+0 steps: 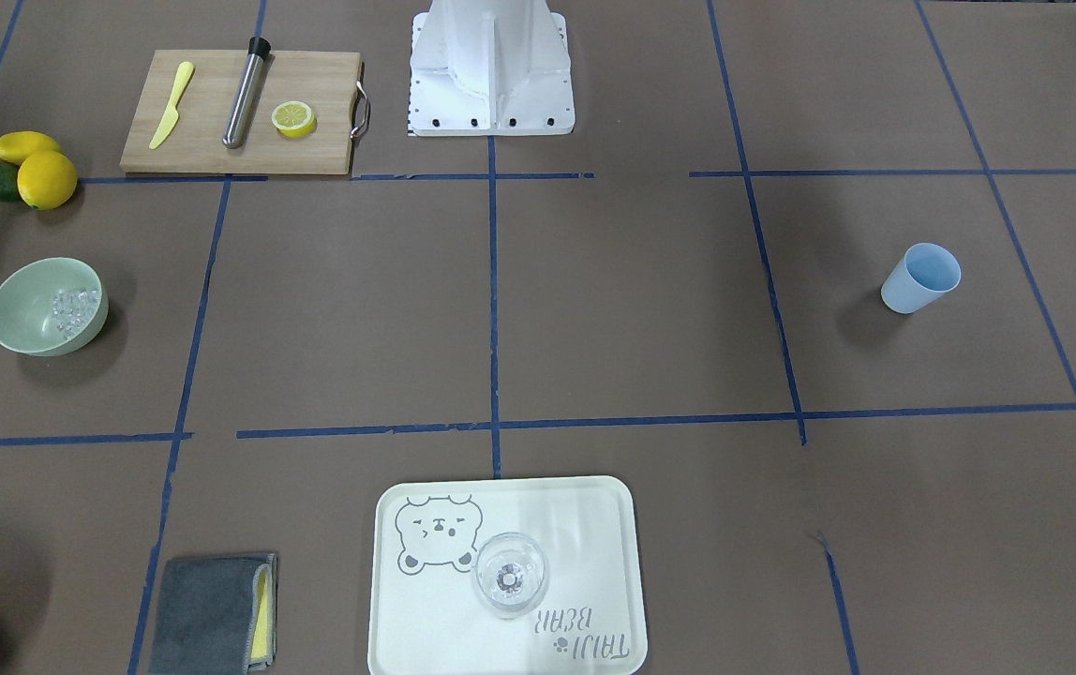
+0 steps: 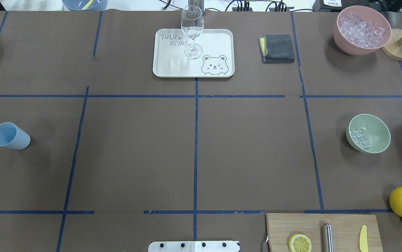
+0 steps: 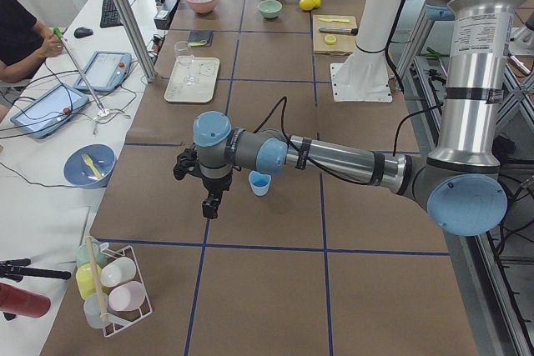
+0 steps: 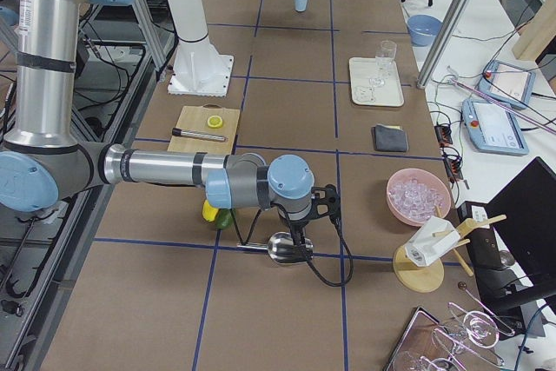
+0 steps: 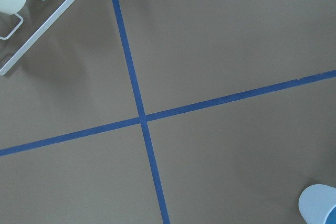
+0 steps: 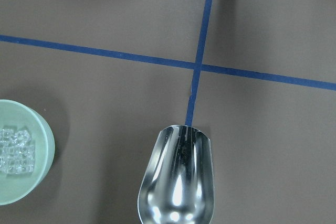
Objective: Pour ice into bowl
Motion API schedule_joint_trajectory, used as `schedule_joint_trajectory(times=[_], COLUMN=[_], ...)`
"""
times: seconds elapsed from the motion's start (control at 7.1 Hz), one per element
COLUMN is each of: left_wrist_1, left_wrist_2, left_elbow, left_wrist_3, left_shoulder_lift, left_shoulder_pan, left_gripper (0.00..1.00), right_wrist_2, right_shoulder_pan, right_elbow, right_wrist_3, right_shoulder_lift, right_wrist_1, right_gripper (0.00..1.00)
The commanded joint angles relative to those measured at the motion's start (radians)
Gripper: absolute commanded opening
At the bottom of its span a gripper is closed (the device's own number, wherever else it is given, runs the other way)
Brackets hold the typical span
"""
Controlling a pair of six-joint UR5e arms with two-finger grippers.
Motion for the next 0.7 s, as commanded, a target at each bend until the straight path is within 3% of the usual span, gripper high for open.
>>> schedule_joint_trajectory(times=[0.0, 0.56], left_wrist_1=[0.0, 0.0], left_wrist_2=[0.001, -0.01], left_elbow=[0.001, 0.002], left_wrist_3=[0.0, 0.0], left_shoulder_lift=[0.001, 0.038], left_shoulder_pan=[0.0, -0.037], left_gripper=[1.0, 1.0], right_wrist_2=[0.015, -0.006], right_shoulder_pan=[0.019, 0.019], right_elbow=[0.022, 0.03], right_wrist_3=[-0.008, 0.002], right_shoulder_lift=[0.006, 0.013], right_wrist_1=[-0.081, -0.104], right_gripper=[1.0, 1.0])
